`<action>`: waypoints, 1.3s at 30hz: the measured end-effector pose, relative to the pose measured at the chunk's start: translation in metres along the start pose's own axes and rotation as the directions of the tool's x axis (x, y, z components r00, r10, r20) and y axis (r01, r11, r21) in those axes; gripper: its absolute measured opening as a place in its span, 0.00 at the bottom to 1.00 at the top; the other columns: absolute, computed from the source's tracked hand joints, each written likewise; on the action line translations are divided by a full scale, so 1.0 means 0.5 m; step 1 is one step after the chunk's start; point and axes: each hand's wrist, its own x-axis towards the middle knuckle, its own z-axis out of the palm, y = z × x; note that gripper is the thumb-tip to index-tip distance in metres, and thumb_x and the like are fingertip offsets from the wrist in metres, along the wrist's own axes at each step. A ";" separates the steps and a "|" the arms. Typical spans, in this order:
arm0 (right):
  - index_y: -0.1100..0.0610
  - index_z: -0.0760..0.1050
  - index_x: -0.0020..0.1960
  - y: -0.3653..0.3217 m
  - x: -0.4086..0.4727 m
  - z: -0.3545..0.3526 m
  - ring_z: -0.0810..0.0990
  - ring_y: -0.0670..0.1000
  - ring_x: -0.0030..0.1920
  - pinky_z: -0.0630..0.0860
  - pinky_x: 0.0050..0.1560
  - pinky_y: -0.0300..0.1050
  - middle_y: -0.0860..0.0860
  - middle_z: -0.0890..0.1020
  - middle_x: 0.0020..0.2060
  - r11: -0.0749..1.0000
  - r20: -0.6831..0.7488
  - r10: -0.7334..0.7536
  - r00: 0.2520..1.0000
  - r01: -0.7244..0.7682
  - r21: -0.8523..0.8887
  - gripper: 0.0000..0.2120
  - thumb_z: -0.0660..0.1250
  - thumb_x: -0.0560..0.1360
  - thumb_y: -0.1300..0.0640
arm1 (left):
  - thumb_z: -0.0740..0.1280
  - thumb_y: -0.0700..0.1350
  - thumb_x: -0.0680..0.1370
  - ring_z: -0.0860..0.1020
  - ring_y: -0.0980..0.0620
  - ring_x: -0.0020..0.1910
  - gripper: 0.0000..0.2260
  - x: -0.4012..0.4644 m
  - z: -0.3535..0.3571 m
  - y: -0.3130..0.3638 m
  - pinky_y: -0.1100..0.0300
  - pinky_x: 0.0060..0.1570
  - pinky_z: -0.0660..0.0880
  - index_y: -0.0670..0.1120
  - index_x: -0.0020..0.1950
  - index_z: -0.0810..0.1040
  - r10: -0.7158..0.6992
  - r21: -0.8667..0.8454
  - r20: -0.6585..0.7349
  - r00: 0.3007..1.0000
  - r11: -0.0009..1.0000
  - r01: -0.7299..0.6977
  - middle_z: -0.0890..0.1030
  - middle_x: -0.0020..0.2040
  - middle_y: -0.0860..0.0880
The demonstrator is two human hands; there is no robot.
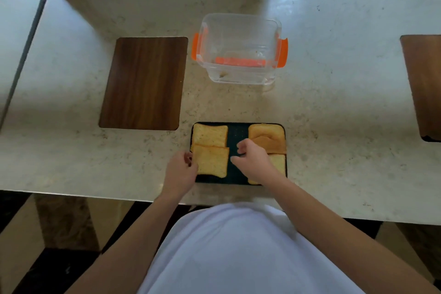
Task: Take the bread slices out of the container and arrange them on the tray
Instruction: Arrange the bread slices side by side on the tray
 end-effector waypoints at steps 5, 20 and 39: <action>0.58 0.66 0.73 -0.024 0.046 0.039 0.81 0.52 0.50 0.83 0.54 0.55 0.53 0.78 0.56 0.970 0.040 0.204 0.978 -0.207 0.124 0.28 0.71 0.76 0.54 | 0.66 0.41 0.78 0.77 0.50 0.44 0.08 0.039 -0.005 0.003 0.61 0.37 0.70 0.48 0.56 0.76 0.082 0.014 0.016 0.997 0.997 -0.082 0.76 0.45 0.52; 0.55 0.78 0.48 -0.005 0.008 0.003 0.83 0.51 0.45 0.85 0.47 0.48 0.54 0.83 0.44 0.975 0.021 0.098 0.995 -0.100 0.199 0.09 0.74 0.74 0.52 | 0.63 0.41 0.80 0.77 0.51 0.48 0.07 0.084 0.011 0.043 0.63 0.43 0.71 0.44 0.57 0.77 0.183 -0.035 0.067 0.981 0.983 -0.181 0.79 0.52 0.46; 0.57 0.72 0.69 0.122 -0.074 -0.097 0.76 0.53 0.61 0.77 0.61 0.53 0.54 0.75 0.63 0.975 -0.459 0.160 0.874 -0.213 -0.067 0.28 0.75 0.74 0.46 | 0.77 0.55 0.69 0.66 0.41 0.69 0.37 0.132 0.018 0.095 0.44 0.68 0.65 0.49 0.72 0.65 0.444 0.565 0.345 0.827 0.606 -0.560 0.69 0.71 0.45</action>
